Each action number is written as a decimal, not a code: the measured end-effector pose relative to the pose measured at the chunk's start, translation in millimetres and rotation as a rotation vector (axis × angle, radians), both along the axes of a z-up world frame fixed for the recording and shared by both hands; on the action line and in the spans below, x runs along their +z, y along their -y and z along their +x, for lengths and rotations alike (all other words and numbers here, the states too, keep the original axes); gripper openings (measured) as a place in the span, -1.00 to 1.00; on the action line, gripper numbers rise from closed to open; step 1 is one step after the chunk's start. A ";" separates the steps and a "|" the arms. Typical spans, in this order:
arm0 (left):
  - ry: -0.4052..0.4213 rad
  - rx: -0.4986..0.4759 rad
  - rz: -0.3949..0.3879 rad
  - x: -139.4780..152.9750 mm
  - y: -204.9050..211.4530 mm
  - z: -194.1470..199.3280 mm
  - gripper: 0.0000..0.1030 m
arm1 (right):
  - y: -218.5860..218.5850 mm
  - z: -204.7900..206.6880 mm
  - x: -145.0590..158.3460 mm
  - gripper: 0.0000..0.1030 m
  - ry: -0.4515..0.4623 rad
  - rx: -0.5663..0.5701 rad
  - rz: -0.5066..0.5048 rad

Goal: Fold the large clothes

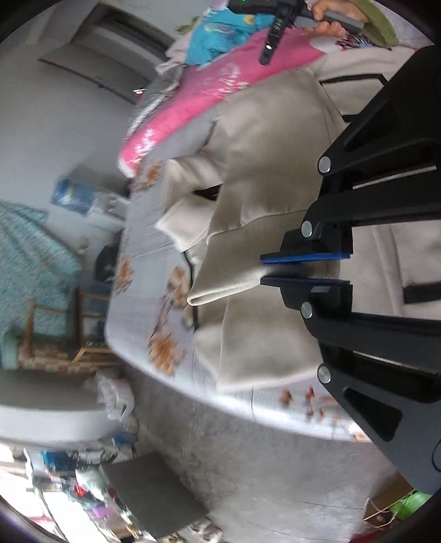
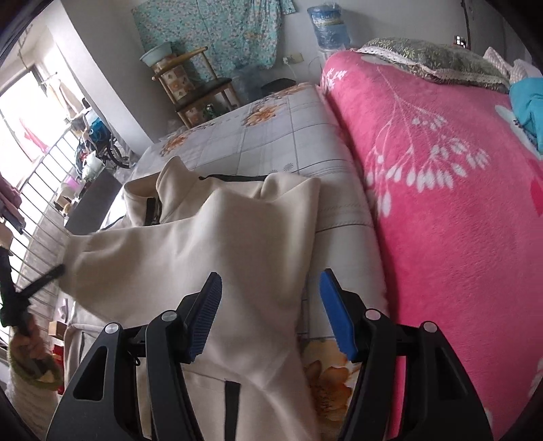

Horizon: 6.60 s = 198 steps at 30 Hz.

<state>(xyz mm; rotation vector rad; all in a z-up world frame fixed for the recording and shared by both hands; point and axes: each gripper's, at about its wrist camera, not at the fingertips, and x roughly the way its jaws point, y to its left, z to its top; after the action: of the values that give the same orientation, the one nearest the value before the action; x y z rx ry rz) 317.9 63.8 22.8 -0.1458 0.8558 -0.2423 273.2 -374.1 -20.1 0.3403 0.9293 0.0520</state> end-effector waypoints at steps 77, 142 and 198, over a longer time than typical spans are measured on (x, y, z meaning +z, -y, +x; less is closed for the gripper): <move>-0.215 0.021 -0.118 -84.5 -21.2 8.4 -0.79 | -38.6 -60.0 -27.4 0.01 -0.079 0.310 -0.486; -0.089 0.034 0.323 -88.0 29.0 -220.5 0.81 | -221.2 -207.0 -38.7 0.75 0.013 0.183 -0.291; -0.116 0.048 -0.071 -91.9 -72.0 -310.6 0.23 | -225.5 -199.1 -60.9 0.89 -0.030 0.165 -0.239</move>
<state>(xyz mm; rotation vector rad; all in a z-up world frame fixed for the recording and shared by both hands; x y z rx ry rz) 7.4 135.8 -69.2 -0.2478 0.9582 -0.2207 74.1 -148.6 -80.9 0.0425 0.9806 0.0866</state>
